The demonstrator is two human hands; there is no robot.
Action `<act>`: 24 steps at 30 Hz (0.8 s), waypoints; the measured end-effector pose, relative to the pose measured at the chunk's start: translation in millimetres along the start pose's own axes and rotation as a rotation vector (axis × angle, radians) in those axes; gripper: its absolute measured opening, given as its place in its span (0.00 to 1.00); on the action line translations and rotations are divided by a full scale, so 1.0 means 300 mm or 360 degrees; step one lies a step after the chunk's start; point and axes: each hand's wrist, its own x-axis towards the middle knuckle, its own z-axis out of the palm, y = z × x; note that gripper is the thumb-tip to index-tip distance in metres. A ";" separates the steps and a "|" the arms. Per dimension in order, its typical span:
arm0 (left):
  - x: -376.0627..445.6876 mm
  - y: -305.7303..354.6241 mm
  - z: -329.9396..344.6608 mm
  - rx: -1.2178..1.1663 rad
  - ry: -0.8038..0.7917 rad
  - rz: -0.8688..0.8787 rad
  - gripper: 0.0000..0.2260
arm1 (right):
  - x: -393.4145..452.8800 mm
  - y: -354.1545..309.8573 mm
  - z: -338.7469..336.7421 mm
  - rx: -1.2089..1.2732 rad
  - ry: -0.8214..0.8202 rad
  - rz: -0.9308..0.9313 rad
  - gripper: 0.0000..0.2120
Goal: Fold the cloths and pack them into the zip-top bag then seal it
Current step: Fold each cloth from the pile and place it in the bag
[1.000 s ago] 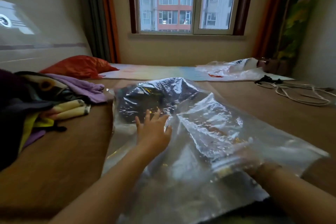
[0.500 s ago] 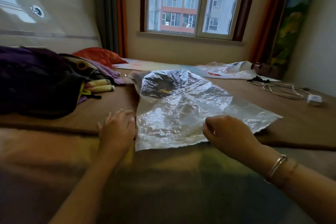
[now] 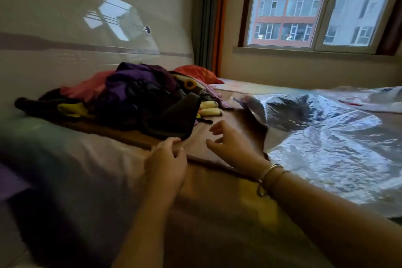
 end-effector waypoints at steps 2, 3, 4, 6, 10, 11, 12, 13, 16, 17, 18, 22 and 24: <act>0.034 -0.027 -0.017 0.0041 0.0011 -0.0060 0.15 | 0.086 -0.025 0.077 0.0363 -0.0011 0.0215 0.20; 0.048 -0.038 -0.023 0.0059 0.0029 -0.0073 0.15 | 0.126 -0.033 0.109 0.0569 -0.0036 0.0368 0.22; 0.060 -0.046 -0.030 0.0067 0.0039 -0.0087 0.15 | 0.173 -0.029 0.144 0.0735 -0.0061 0.0520 0.24; 0.082 -0.061 -0.034 0.0018 0.0019 -0.0129 0.15 | 0.260 -0.015 0.199 0.0916 -0.0044 0.0655 0.29; 0.106 -0.062 -0.024 -0.0099 0.0007 -0.0150 0.15 | 0.386 0.007 0.252 0.0980 -0.0078 0.0758 0.32; 0.109 -0.059 -0.019 -0.0120 0.0020 -0.0137 0.15 | 0.398 0.004 0.253 0.1001 -0.0087 0.0773 0.25; 0.109 -0.054 -0.015 -0.0136 0.0033 -0.0127 0.15 | 0.403 0.003 0.254 0.1023 -0.0082 0.0784 0.20; 0.107 -0.049 -0.009 -0.0149 0.0042 -0.0122 0.15 | 0.403 0.006 0.254 0.1036 -0.0079 0.0785 0.17; 0.097 -0.038 0.007 -0.0164 0.0024 -0.0085 0.17 | 0.346 0.031 0.219 0.1130 -0.0013 0.0796 0.15; 0.092 -0.034 0.013 -0.0159 0.0024 -0.0067 0.18 | 0.313 0.043 0.190 0.1164 0.0013 0.0830 0.14; 0.087 -0.028 0.019 -0.0146 0.0047 -0.0051 0.18 | 0.277 0.060 0.152 0.1166 0.0057 0.0853 0.14; 0.047 0.000 0.050 -0.0083 0.0186 -0.0013 0.24 | 0.106 0.113 -0.058 0.0888 0.0233 0.0737 0.06; 0.008 0.014 0.072 -0.0065 0.0153 0.0031 0.25 | 0.010 0.122 -0.163 0.0766 0.0291 0.0620 0.05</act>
